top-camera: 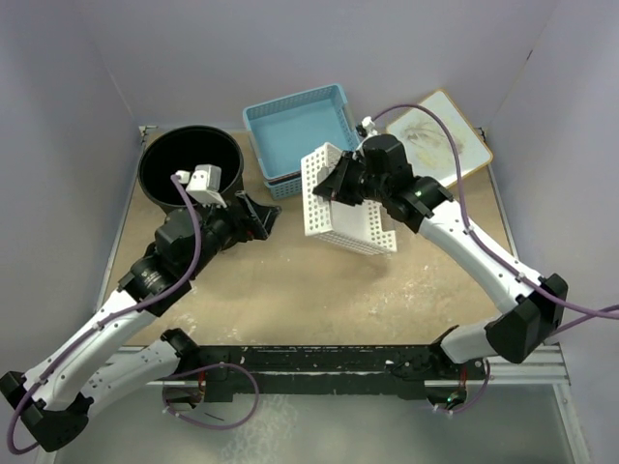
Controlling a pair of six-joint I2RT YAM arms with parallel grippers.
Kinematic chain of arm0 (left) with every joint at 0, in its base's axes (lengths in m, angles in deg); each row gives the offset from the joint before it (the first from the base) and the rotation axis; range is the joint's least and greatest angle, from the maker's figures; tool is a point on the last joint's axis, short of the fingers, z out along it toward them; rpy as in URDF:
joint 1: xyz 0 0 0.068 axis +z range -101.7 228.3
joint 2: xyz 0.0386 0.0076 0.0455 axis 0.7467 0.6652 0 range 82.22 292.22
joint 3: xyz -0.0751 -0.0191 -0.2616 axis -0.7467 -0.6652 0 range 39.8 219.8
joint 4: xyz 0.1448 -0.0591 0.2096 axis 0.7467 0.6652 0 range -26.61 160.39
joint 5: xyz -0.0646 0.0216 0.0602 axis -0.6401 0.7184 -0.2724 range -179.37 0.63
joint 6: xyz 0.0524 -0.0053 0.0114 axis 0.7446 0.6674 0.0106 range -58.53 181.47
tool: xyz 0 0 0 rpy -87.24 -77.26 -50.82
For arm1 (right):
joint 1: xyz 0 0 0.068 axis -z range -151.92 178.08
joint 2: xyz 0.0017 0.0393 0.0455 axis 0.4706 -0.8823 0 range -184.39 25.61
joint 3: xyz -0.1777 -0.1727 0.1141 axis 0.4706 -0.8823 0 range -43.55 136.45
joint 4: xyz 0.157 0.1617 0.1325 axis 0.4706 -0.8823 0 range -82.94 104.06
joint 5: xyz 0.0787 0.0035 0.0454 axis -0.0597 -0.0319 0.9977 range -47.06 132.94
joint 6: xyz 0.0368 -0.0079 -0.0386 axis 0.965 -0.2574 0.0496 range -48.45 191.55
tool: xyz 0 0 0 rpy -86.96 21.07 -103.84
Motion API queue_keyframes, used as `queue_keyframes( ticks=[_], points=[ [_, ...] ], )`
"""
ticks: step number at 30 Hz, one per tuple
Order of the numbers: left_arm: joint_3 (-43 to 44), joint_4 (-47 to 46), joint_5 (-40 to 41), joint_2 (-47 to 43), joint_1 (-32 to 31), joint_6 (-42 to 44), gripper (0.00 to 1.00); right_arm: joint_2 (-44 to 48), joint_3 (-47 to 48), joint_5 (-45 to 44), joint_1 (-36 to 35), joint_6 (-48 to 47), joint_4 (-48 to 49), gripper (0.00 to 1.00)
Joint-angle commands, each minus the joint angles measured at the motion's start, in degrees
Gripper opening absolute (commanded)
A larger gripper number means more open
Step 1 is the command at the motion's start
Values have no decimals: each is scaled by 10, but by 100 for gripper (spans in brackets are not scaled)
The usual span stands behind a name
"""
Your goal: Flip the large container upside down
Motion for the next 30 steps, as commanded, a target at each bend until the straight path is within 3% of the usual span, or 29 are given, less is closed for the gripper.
queue_keyframes(
  ticks=[1, 8, 12, 19, 27, 30],
  points=[
    [18, -1, 29, -29, 1, 8, 86, -19, 38, 67, -1, 60, 105, 0],
    [24, -16, 20, -79, 1, 7, 86, -61, 25, 163, -2, 134, 223, 0],
    [41, -23, 14, -88, 1, 20, 86, -87, 50, 205, -5, 154, 234, 0],
    [50, -31, 40, -85, 1, 38, 86, -103, 10, 260, -18, 233, 383, 0],
    [98, 23, 53, -67, 1, 42, 84, -108, -26, 272, -19, 280, 464, 0],
    [103, 24, 50, -69, 1, 33, 84, -117, -65, 320, -17, 335, 532, 0]
  ],
)
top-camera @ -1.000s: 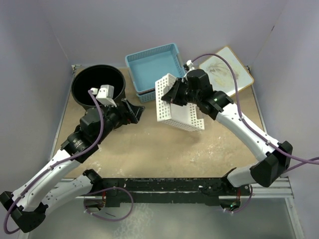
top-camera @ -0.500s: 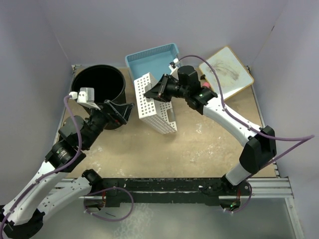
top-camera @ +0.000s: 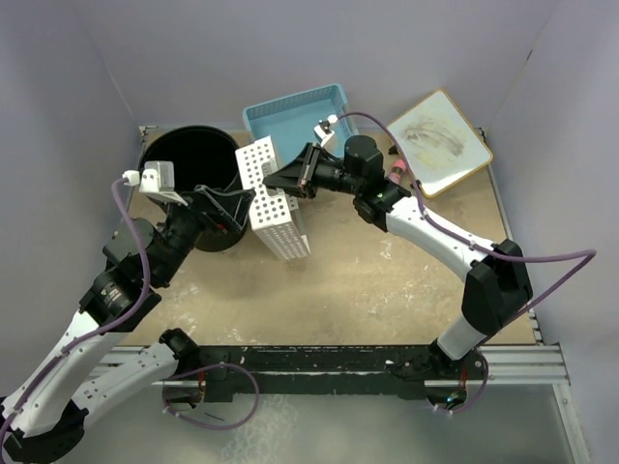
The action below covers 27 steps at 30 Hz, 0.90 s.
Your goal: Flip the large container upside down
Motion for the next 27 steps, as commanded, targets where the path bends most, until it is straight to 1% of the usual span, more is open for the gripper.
queue_keyframes(
  ticks=[1, 3, 5, 7, 11, 12, 13, 14, 15, 16, 18, 19, 21, 24, 25, 27],
  points=[
    [28, -4, 1, -4, 1, 0, 84, -5, -52, 75, 7, 101, 189, 0],
    [35, -5, -1, -4, 1, -2, 84, -19, -103, 97, 16, 169, 287, 0],
    [39, 3, 5, -2, 1, 2, 84, -24, -143, 107, 23, 197, 336, 0],
    [41, 16, 7, 5, 1, 6, 84, -14, -177, 107, 30, 194, 337, 0],
    [58, 43, 8, 33, 1, 8, 84, 35, -258, 107, 65, 155, 285, 1],
    [67, 55, 11, 43, 1, 8, 84, 51, -281, 108, 78, 134, 266, 6],
    [73, 65, 11, 51, 1, 10, 84, 70, -298, 104, 94, 113, 228, 12],
    [76, 70, 12, 59, 1, 12, 84, 87, -307, 97, 110, 82, 165, 19],
    [76, 73, 11, 64, 1, 15, 84, 106, -309, 86, 125, 39, 91, 25],
    [75, 72, 9, 69, 1, 17, 84, 121, -306, 72, 141, -5, -17, 31],
    [72, 67, 0, 76, 1, 23, 83, 151, -304, 39, 169, -81, -133, 42],
    [74, 67, -2, 80, 1, 25, 82, 173, -302, 7, 183, -112, -194, 47],
    [82, 76, -1, 88, 1, 32, 82, 209, -308, -63, 201, -158, -275, 59],
    [96, 96, 3, 97, 1, 45, 83, 252, -317, -158, 215, -215, -368, 74],
    [96, 101, 5, 100, 1, 50, 83, 262, -315, -192, 216, -233, -394, 76],
    [92, 113, 15, 108, 1, 59, 83, 278, -314, -244, 217, -256, -434, 76]
  ],
)
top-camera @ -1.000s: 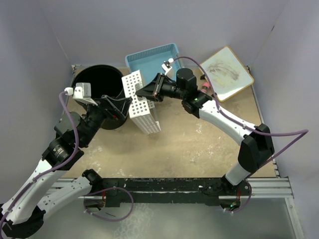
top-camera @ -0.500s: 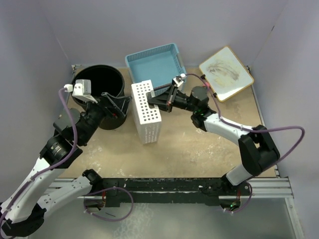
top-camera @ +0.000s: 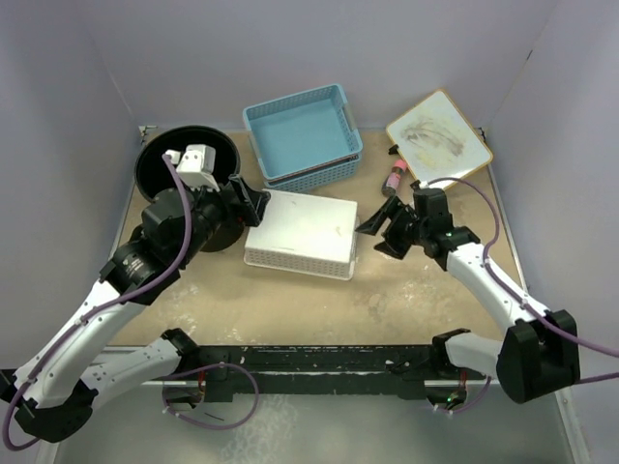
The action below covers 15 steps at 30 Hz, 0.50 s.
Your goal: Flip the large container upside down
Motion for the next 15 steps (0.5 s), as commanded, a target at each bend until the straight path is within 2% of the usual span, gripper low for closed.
queue_keyframes(
  ticks=[1, 7, 9, 10, 12, 15],
  points=[
    [25, 24, 23, 13, 1, 33, 83, 49, 5, -164, 3, -119, -181, 76],
    [-26, 12, 32, 60, 1, 31, 85, 71, 28, -237, 2, -159, -222, 78],
    [-54, -8, 31, 83, 1, 34, 85, 82, 45, -293, -4, -185, -221, 78],
    [-66, -20, 48, 97, -2, 38, 85, 92, 47, -302, -5, -194, -214, 79],
    [-67, -12, 137, 132, -18, 22, 82, 111, 51, -316, -5, -207, -205, 81],
    [-63, -18, 178, 192, -21, -6, 82, 121, 59, -340, -6, -219, -212, 82]
  ],
)
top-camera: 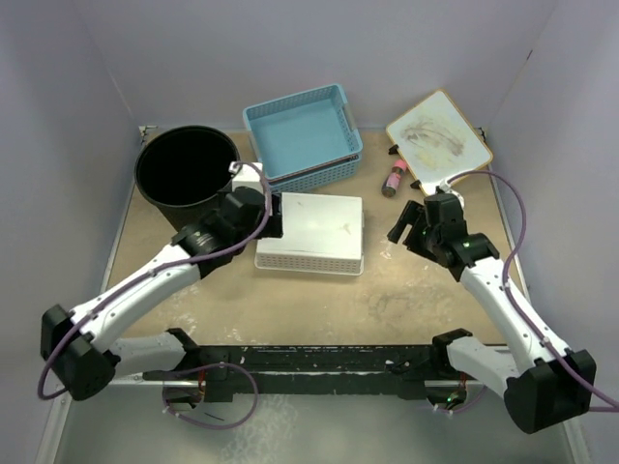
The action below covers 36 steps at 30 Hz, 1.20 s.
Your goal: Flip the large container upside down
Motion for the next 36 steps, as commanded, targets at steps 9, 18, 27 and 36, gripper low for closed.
queue_keyframes(
  ticks=[9, 18, 27, 36],
  points=[
    [84, -59, 140, 197, -6, -85, 83, 89, 2, -108, -4, -27, -39, 82],
    [31, -181, 102, 230, 24, -184, 84, 107, -6, -118, -4, -30, -59, 82],
    [-39, -193, 79, 234, 44, -193, 85, 101, -21, -103, -4, -35, -37, 83],
    [-71, -216, 54, 236, 18, -189, 85, 91, -26, -91, -4, -33, -25, 83]
  ],
)
